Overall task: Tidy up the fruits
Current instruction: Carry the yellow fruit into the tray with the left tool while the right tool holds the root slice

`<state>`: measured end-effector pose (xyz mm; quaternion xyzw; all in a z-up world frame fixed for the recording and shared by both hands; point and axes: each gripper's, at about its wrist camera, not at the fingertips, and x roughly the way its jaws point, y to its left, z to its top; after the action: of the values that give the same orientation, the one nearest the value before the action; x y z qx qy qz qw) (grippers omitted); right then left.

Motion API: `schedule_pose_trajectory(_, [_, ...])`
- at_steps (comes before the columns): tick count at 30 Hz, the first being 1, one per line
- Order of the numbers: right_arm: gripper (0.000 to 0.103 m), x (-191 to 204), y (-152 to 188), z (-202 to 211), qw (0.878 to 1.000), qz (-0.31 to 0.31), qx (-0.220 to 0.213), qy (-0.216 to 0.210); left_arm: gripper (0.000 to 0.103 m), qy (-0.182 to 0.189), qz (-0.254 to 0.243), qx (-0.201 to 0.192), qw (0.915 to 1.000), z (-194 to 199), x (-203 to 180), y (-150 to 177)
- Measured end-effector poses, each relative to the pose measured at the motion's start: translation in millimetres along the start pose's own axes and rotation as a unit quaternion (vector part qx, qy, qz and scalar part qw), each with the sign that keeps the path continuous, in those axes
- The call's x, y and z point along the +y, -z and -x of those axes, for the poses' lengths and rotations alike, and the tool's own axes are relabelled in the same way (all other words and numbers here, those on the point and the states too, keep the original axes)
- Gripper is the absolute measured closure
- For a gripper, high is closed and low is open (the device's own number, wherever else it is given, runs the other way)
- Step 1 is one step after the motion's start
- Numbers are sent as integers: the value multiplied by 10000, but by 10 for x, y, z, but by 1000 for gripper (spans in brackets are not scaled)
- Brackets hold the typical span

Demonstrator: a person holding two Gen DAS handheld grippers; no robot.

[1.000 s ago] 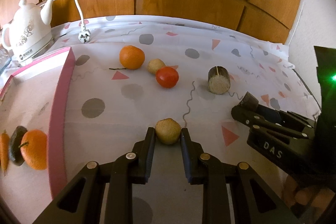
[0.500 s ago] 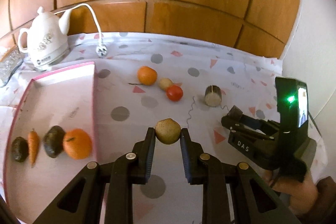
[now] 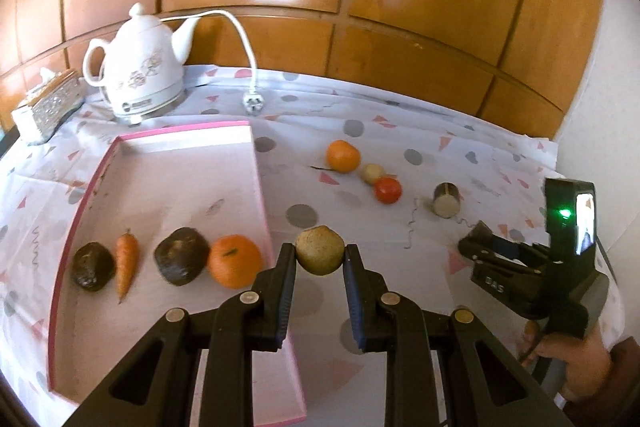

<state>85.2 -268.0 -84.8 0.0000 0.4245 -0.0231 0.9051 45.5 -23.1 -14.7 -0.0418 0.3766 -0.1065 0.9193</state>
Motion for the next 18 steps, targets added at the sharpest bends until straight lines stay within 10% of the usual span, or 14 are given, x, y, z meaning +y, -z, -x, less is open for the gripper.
schedule_pose_trajectory(18, [64,642,83,388,9932,474,-79,-1060,79,-396,854,-77,9955,130,779,-1])
